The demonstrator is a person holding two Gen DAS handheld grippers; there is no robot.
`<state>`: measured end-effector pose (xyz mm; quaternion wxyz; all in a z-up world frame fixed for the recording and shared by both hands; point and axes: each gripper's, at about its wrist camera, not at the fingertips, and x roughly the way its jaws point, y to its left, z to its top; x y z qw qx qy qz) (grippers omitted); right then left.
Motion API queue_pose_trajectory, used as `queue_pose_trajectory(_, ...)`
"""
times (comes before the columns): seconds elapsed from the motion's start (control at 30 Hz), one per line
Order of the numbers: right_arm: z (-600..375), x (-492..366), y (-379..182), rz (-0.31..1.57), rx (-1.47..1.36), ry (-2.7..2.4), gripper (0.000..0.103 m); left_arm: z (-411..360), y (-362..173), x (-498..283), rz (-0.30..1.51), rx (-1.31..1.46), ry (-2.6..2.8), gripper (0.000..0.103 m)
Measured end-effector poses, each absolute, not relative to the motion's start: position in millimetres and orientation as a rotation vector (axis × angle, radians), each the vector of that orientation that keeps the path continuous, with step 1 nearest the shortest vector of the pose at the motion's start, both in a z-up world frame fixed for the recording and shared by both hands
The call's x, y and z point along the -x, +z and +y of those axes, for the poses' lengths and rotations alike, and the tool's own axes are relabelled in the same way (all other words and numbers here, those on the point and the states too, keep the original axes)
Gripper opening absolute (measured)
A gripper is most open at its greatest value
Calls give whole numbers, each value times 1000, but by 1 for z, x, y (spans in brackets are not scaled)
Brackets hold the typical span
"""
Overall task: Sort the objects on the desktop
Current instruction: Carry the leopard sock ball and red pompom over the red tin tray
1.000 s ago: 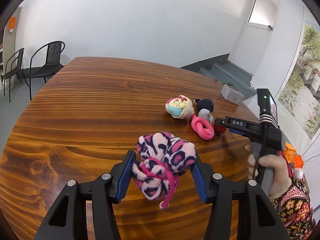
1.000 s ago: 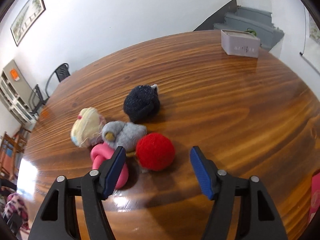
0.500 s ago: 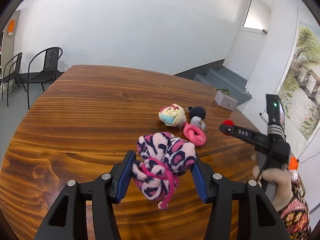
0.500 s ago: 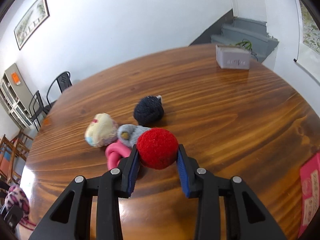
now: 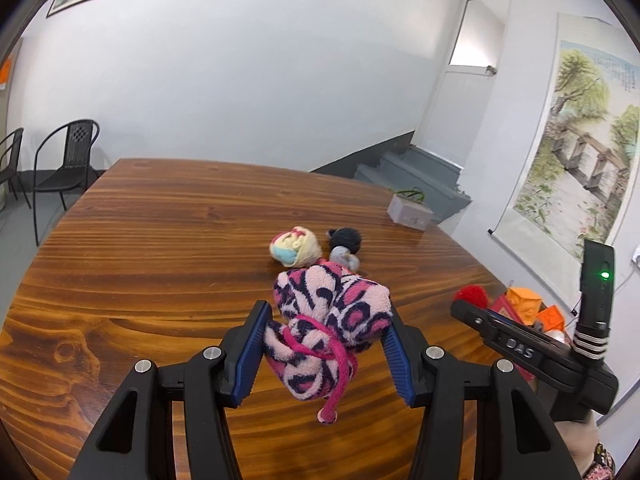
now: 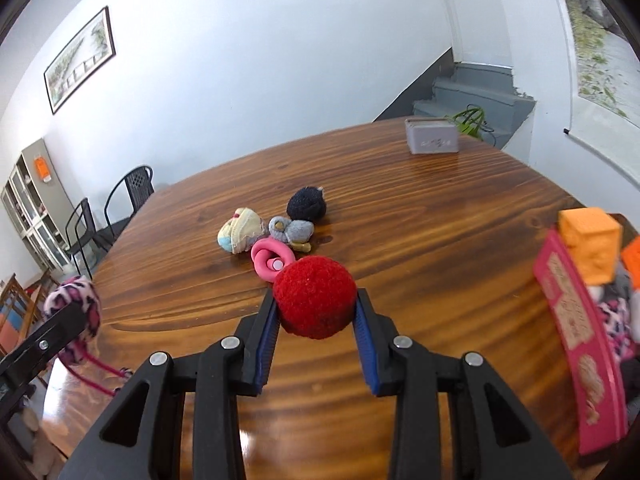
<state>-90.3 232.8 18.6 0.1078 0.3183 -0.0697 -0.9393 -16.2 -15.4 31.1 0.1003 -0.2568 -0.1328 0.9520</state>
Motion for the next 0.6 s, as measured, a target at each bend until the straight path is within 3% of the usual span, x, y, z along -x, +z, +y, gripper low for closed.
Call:
queue_pose_trajectory(0.37, 270, 32, 40, -249, -826, -2797, 39, -3, 29, -6, -411, 767, 2814, 56)
queue_pose_trajectory(0.6, 323, 0, 37, -310, -809, -2869, 39, 43, 25, -3, -325, 794, 2742, 56)
